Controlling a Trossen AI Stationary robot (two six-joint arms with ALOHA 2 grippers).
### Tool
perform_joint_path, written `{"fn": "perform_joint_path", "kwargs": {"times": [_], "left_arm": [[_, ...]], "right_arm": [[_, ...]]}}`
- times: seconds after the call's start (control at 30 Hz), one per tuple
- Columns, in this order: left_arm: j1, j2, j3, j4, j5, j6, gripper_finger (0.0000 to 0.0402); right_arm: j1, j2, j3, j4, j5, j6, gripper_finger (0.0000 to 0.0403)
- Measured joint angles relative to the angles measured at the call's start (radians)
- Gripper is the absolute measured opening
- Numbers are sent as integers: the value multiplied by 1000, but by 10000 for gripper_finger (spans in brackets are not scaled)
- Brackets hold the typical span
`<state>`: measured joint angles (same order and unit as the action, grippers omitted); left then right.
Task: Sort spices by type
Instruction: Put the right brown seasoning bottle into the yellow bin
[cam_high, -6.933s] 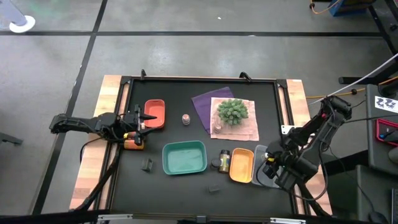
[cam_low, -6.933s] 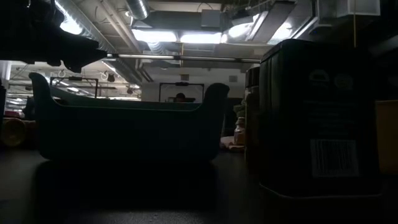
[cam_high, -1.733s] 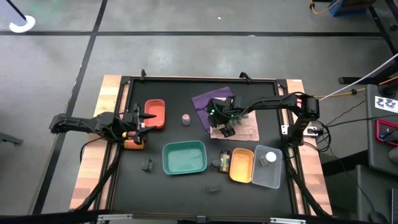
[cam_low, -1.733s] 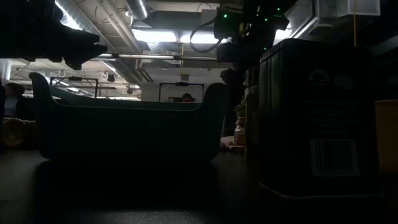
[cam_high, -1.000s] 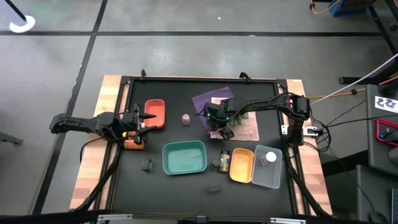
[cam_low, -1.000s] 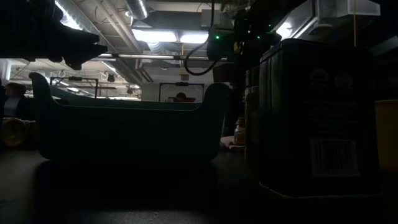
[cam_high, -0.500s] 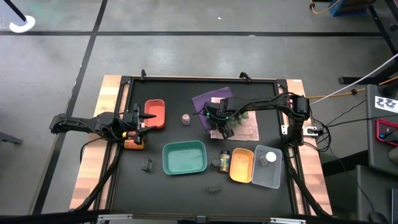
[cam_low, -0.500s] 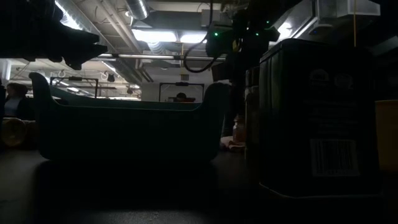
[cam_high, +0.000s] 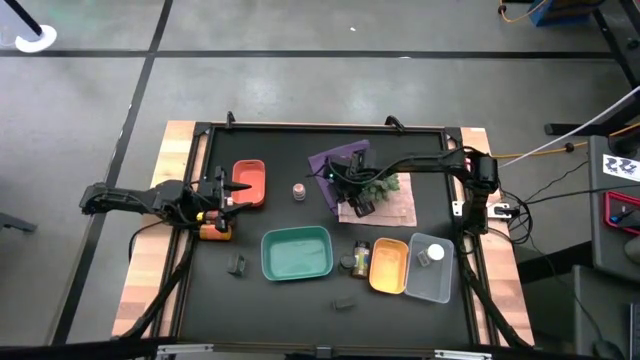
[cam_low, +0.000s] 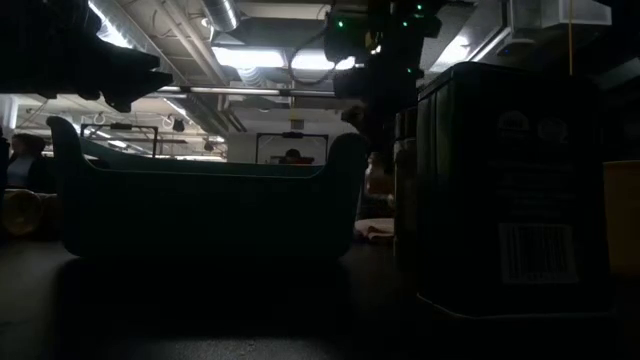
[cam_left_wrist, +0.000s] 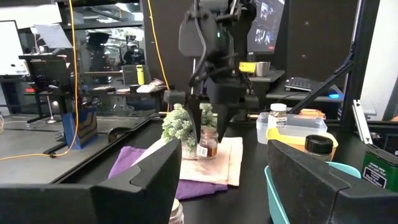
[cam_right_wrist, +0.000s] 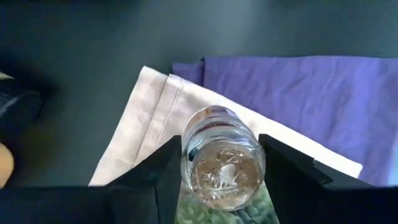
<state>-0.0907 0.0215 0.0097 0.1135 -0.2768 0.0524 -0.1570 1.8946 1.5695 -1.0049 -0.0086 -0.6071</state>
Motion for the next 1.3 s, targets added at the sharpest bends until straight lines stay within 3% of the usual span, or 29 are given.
{"fn": "perform_joint_path", "kwargs": {"times": [0.33, 0.63, 1.13, 1.3], "left_arm": [[0, 0, 0, 0, 0, 0, 227], [0, 0, 0, 0, 0, -29, 227], [0, 0, 0, 3, 0, 9, 227], [0, 0, 0, 4, 0, 67, 227]], "right_arm": [[0, 0, 98, -30, -14, 0, 184], [36, 0, 202, -249, -82, 101, 191], [326, 0, 239, -414, -133, 682, 184], [432, 0, 229, -462, -29, 901, 191]]}}
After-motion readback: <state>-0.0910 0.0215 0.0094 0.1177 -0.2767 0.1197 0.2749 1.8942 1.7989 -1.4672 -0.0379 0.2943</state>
